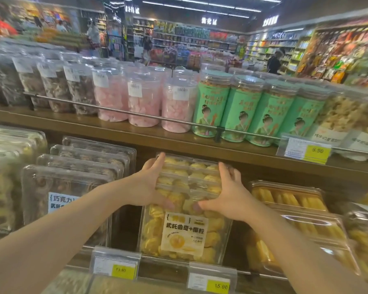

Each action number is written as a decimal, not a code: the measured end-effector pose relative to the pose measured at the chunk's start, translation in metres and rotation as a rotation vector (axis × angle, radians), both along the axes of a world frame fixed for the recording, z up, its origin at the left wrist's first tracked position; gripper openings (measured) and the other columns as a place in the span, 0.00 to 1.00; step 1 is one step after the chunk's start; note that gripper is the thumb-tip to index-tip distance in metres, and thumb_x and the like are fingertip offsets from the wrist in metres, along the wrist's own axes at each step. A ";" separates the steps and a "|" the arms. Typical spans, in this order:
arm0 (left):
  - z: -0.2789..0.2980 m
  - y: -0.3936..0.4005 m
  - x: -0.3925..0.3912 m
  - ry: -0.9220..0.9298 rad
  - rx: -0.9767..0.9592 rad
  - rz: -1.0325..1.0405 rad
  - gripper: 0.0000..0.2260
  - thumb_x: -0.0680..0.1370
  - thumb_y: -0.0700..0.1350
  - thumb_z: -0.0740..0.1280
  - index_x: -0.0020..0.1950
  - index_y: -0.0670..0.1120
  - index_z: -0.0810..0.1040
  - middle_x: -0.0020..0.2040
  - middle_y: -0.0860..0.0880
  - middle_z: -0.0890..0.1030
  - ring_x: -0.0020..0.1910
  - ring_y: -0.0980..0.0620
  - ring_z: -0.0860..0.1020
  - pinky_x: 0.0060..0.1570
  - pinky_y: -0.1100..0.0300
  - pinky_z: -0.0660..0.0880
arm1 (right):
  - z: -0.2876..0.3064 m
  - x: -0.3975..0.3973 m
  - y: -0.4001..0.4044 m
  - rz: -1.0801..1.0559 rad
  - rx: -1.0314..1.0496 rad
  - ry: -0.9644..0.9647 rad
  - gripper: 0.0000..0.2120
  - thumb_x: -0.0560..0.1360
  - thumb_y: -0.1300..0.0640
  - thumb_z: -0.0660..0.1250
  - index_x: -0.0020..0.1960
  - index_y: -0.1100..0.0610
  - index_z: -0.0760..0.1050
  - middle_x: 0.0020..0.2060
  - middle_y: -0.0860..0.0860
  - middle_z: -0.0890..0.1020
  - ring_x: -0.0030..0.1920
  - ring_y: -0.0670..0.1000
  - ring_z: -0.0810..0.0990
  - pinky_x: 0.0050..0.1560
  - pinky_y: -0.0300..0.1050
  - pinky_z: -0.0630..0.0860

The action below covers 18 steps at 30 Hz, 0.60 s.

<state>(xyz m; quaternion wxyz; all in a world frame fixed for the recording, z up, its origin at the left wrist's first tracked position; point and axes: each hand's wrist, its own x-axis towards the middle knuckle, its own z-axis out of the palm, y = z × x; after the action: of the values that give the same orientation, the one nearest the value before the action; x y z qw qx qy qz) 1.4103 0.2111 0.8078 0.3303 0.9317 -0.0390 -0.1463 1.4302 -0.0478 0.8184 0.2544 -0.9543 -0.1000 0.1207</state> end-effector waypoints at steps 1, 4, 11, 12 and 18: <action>0.003 0.000 -0.002 -0.001 0.012 -0.001 0.69 0.60 0.62 0.83 0.79 0.62 0.29 0.82 0.57 0.36 0.82 0.45 0.54 0.78 0.43 0.60 | 0.002 -0.001 0.001 -0.003 0.000 -0.004 0.67 0.62 0.36 0.80 0.81 0.45 0.34 0.80 0.47 0.37 0.80 0.55 0.56 0.74 0.50 0.63; 0.019 -0.004 -0.015 -0.021 0.107 0.008 0.72 0.55 0.69 0.81 0.80 0.60 0.31 0.84 0.51 0.39 0.83 0.46 0.46 0.80 0.43 0.54 | 0.010 -0.009 0.002 -0.005 -0.016 0.010 0.68 0.62 0.35 0.80 0.80 0.44 0.31 0.80 0.51 0.34 0.81 0.58 0.54 0.75 0.53 0.62; 0.068 -0.044 -0.090 -0.231 0.340 0.045 0.53 0.73 0.58 0.77 0.84 0.52 0.42 0.84 0.45 0.46 0.82 0.44 0.54 0.77 0.49 0.60 | 0.030 -0.068 -0.023 0.029 0.003 -0.066 0.55 0.74 0.51 0.73 0.80 0.42 0.32 0.79 0.50 0.31 0.79 0.57 0.59 0.66 0.49 0.75; 0.072 -0.047 -0.104 -0.243 0.348 0.029 0.52 0.73 0.58 0.76 0.84 0.53 0.43 0.84 0.46 0.47 0.82 0.45 0.53 0.77 0.49 0.59 | 0.034 -0.077 -0.032 0.041 -0.011 -0.068 0.57 0.72 0.46 0.75 0.81 0.41 0.33 0.80 0.49 0.32 0.80 0.57 0.57 0.69 0.50 0.73; 0.086 -0.053 -0.166 -0.231 0.418 0.025 0.50 0.74 0.63 0.73 0.83 0.58 0.43 0.84 0.49 0.48 0.81 0.45 0.58 0.76 0.45 0.63 | 0.049 -0.133 -0.101 0.015 -0.129 -0.100 0.67 0.56 0.23 0.73 0.82 0.44 0.40 0.81 0.49 0.38 0.81 0.56 0.51 0.78 0.56 0.59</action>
<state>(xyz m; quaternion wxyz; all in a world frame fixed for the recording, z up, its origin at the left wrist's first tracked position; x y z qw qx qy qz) 1.2443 0.1579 0.8936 0.1252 0.9908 -0.0341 -0.0396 1.2970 -0.1492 0.8673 0.1862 -0.9728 -0.1116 0.0811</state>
